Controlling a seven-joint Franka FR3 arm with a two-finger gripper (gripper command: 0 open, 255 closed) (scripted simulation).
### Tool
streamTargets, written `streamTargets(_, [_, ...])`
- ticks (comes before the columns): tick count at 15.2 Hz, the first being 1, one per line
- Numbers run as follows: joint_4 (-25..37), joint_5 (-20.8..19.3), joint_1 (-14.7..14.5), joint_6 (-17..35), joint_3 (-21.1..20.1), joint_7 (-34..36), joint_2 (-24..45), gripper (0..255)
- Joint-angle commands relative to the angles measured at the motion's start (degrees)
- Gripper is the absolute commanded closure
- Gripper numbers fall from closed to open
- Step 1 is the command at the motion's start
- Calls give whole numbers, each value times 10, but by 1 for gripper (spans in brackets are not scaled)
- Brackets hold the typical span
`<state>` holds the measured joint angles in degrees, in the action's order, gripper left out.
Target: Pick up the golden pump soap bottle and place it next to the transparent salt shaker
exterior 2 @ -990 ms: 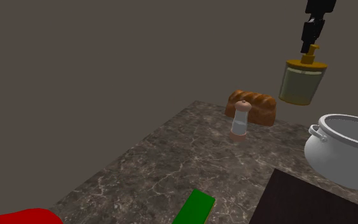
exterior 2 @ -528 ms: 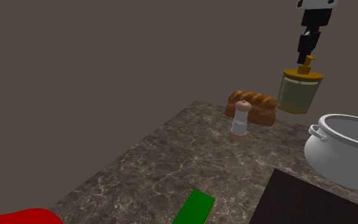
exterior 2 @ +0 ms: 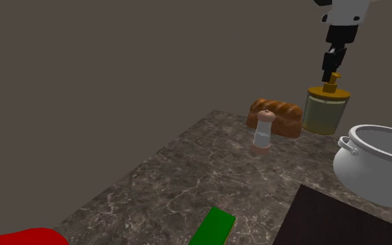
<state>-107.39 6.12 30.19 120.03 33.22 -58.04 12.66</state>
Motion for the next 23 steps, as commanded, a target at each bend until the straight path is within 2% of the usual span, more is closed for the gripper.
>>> streamTargets(1, [-10, 4, 1, 15, -1, -3, 5, 255])
streamTargets(23, [-69, 72, 25, 153, -31, -45, 98, 255])
